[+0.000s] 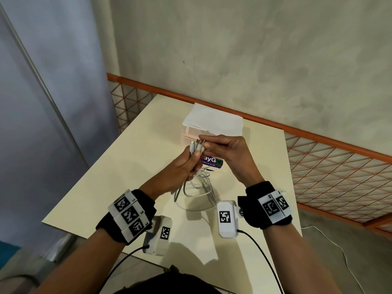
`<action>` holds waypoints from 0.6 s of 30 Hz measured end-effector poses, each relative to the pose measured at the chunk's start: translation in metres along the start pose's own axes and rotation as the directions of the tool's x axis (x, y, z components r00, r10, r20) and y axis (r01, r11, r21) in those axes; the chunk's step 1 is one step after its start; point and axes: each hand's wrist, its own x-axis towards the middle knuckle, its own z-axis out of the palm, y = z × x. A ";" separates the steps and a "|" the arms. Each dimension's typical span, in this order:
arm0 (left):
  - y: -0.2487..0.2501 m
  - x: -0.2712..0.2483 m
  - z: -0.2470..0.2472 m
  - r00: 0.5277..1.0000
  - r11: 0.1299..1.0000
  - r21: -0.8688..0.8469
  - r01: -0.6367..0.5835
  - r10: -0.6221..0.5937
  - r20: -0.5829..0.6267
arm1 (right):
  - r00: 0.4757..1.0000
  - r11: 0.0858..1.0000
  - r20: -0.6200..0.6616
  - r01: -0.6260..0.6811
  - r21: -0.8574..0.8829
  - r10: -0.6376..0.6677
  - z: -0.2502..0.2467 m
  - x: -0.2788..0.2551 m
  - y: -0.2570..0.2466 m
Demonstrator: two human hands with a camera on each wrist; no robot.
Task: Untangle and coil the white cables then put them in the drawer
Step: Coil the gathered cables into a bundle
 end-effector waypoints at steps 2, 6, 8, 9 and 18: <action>0.000 0.001 0.001 1.000 1.000 -0.017 0.000 0.000 0.000 | 1.000 1.000 0.006 0.013 -0.014 -0.013 0.001 0.001 -0.001; 0.002 0.003 0.003 0.999 0.998 -0.055 -0.023 0.024 0.022 | 0.999 0.999 0.031 0.041 -0.036 -0.040 0.001 0.005 -0.003; 0.002 0.004 0.002 1.000 0.998 -0.063 -0.020 0.021 0.016 | 0.997 0.998 0.055 0.057 -0.041 -0.055 0.000 0.007 -0.004; 0.002 0.005 0.002 1.000 0.997 -0.069 -0.026 0.026 0.009 | 0.997 0.997 0.059 0.062 -0.041 -0.059 0.000 0.007 -0.004; 0.006 0.031 -0.010 0.977 0.913 -0.355 -0.198 0.157 -0.143 | 0.900 0.953 0.318 -0.299 -0.050 0.299 0.026 -0.001 0.028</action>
